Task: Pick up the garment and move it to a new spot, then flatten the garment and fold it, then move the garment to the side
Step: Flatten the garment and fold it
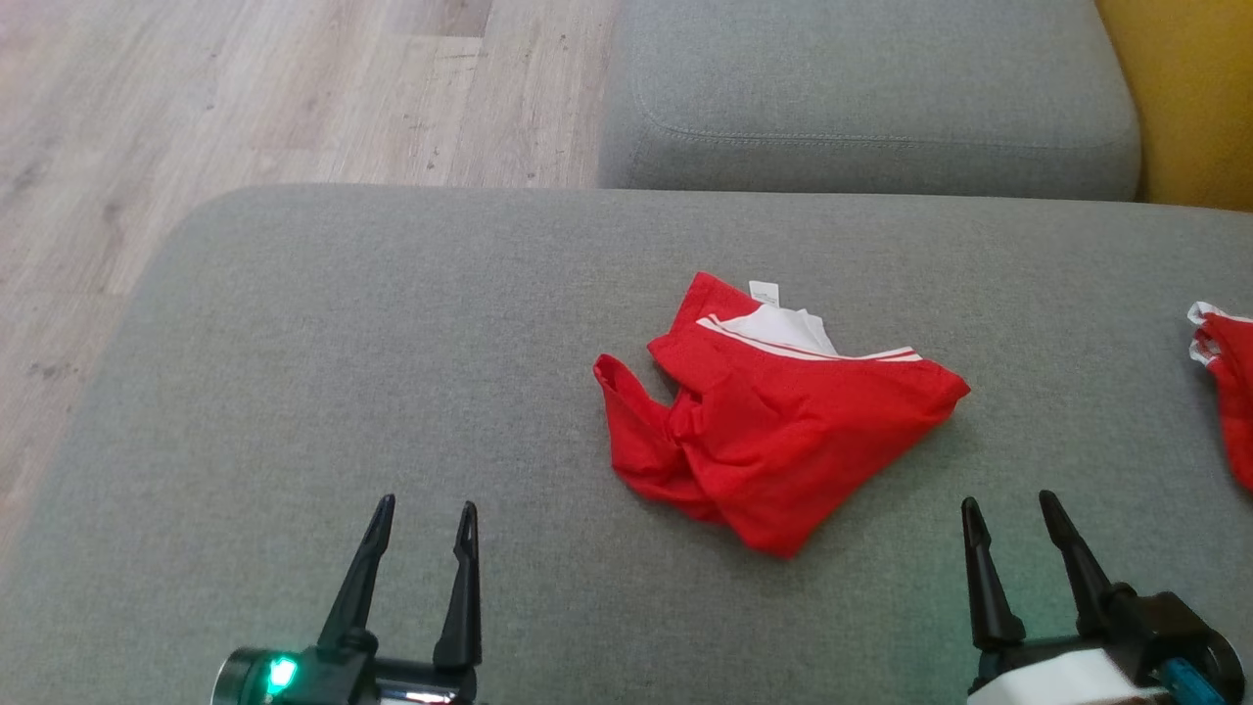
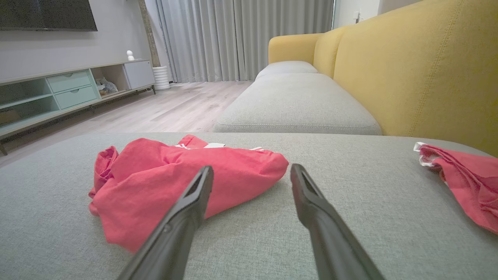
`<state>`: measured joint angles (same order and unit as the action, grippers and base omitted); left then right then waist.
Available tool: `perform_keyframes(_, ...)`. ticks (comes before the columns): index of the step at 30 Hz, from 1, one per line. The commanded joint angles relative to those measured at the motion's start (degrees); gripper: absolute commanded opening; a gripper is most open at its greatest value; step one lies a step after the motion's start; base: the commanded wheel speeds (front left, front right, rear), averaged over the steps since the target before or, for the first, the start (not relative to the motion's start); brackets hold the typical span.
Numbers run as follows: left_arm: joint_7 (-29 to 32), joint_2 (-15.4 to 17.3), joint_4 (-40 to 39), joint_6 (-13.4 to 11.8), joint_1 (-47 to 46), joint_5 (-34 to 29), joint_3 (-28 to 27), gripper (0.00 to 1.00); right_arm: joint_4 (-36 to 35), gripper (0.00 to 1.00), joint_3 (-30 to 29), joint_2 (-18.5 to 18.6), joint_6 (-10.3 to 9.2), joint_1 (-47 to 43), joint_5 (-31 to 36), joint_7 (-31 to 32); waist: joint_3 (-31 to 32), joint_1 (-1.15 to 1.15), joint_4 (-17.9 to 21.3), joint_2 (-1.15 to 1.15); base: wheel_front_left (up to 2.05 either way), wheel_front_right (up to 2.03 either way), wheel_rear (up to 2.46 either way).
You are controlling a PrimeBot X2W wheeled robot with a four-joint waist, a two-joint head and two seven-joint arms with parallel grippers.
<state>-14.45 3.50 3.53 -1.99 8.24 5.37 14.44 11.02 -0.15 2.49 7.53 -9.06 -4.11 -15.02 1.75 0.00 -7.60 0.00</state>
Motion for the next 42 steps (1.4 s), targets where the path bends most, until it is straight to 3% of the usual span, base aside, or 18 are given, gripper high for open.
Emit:
perform_keyframes(1, -0.5, -0.6, -2.1, 0.0, -1.9, -0.5, -2.1, 1.00, -1.5, 1.00, 1.2, 0.4, -0.04, 1.5, -0.2, 0.0, -0.1, 0.00, 0.0, 0.00, 0.00, 0.00, 0.00)
perform_keyframes(9, -0.5, -0.6, -2.3, -0.2, -2.2, -0.1, -1.4, 1.00, -0.4, 1.00, 1.1, 0.4, -0.04, 2.3, -1.2, 0.0, -1.6, 0.00, 0.0, 0.00, 0.00, 0.00, 0.00)
perform_keyframes(13, -0.5, -0.6, -2.7, -0.4, -3.5, 0.3, 0.0, 1.00, 3.4, 1.00, -0.7, 0.4, -0.04, 8.0, -5.6, 0.0, -5.7, 0.00, -0.1, 0.00, 0.00, 0.00, 0.00)
perform_keyframes(20, -0.5, -0.6, -2.5, -1.3, -7.3, 1.3, 2.9, 1.00, 14.5, 1.00, -3.4, 0.9, -0.04, 22.2, -10.5, 0.0, -12.3, 0.00, -0.4, 0.00, 0.00, 0.00, 0.00)
perform_keyframes(29, -0.5, -0.6, -1.8, -2.8, -12.2, 2.5, 6.0, 1.00, 29.9, 1.00, 3.9, 5.3, -0.04, 33.8, -20.7, 6.7, -17.7, 0.00, -1.8, 0.00, 0.00, 0.00, 0.00)
perform_keyframes(30, -0.5, -0.6, -1.8, -3.0, -12.5, 2.7, 6.2, 1.00, 30.4, 0.38, 5.2, 5.5, -0.04, 34.1, -22.0, 7.1, -18.0, 0.00, -1.8, 0.00, 0.00, 0.00, 0.00)
perform_keyframes(31, -0.5, -0.6, -1.7, -3.1, -12.8, 2.8, 6.3, 1.00, 30.6, 0.00, 6.5, 5.7, -0.04, 34.3, -23.7, 7.4, -18.1, 0.00, -1.8, 0.00, 0.00, 0.00, 0.00)
perform_keyframes(38, -0.5, -0.6, -1.3, -3.5, -13.4, 3.1, 5.9, 1.00, 29.5, 0.00, 10.5, 9.1, -0.04, 35.0, -30.5, 5.0, -17.2, 0.00, 0.2, 0.00, 0.00, 0.00, 0.00)
perform_keyframes(42, -0.5, -0.6, -1.2, -3.1, -13.1, 2.9, 5.2, 1.00, 26.7, 0.00, 11.3, 12.8, -0.04, 37.2, -33.1, 3.3, -15.5, 0.00, 2.6, 0.00, 0.00, 0.00, 0.00)
